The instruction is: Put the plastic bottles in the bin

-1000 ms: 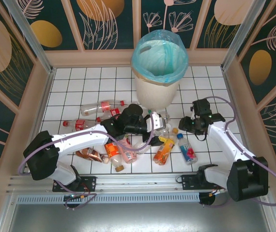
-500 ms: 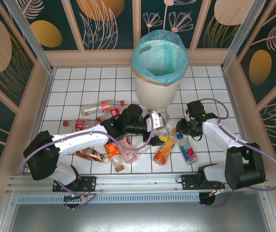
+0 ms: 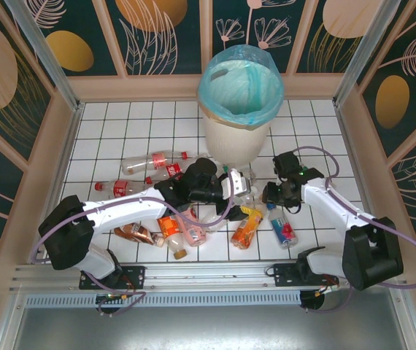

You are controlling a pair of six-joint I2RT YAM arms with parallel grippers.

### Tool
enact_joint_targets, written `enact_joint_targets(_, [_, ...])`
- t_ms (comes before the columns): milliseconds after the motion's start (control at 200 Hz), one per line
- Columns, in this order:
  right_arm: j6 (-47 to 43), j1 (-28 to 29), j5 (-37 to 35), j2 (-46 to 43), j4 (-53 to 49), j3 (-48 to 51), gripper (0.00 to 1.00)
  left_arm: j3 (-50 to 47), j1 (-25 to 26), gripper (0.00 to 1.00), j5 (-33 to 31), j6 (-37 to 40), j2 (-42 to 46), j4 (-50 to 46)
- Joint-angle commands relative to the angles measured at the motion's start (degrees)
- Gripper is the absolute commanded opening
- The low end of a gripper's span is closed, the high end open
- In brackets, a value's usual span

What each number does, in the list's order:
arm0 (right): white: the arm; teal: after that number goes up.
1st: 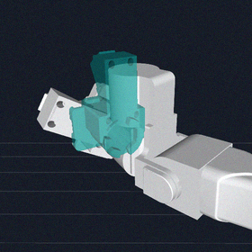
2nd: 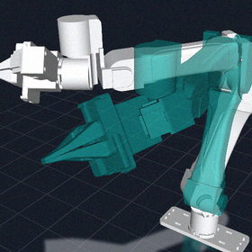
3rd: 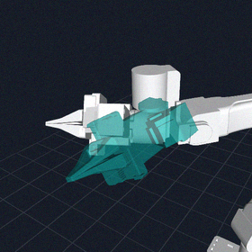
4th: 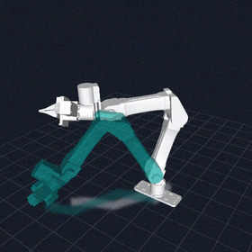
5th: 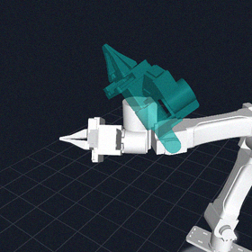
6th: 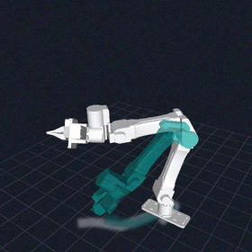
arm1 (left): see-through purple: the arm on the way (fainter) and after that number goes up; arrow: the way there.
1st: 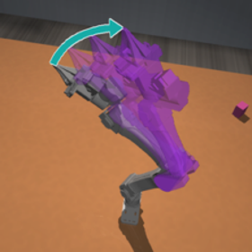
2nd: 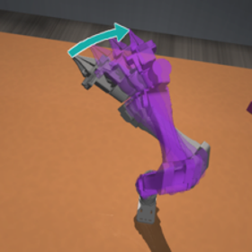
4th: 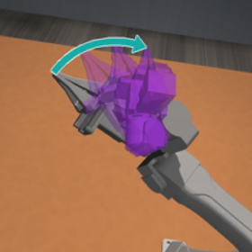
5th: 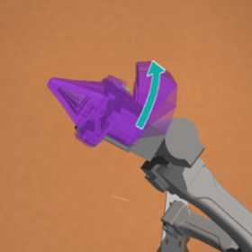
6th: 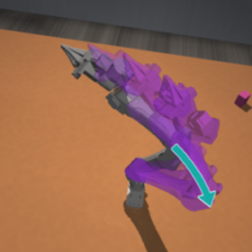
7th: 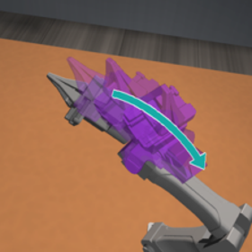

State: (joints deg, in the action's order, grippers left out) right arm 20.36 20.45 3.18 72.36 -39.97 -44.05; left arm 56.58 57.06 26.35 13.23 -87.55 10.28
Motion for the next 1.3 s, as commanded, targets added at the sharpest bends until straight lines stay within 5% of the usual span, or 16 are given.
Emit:
enact_joint_targets(0, [1.83,1.41,-2.85,-0.04,-2.40,-0.17,0.45,-0.51,0.13,0.83,-0.35,0.39,-0.10,0.75])
enact_joint_targets(1296, [2.58,1.33,-3.80,7.95,1.97,1.32,0.43,-0.57,0.13,0.85,0.06,-0.38,-0.78,1.05])
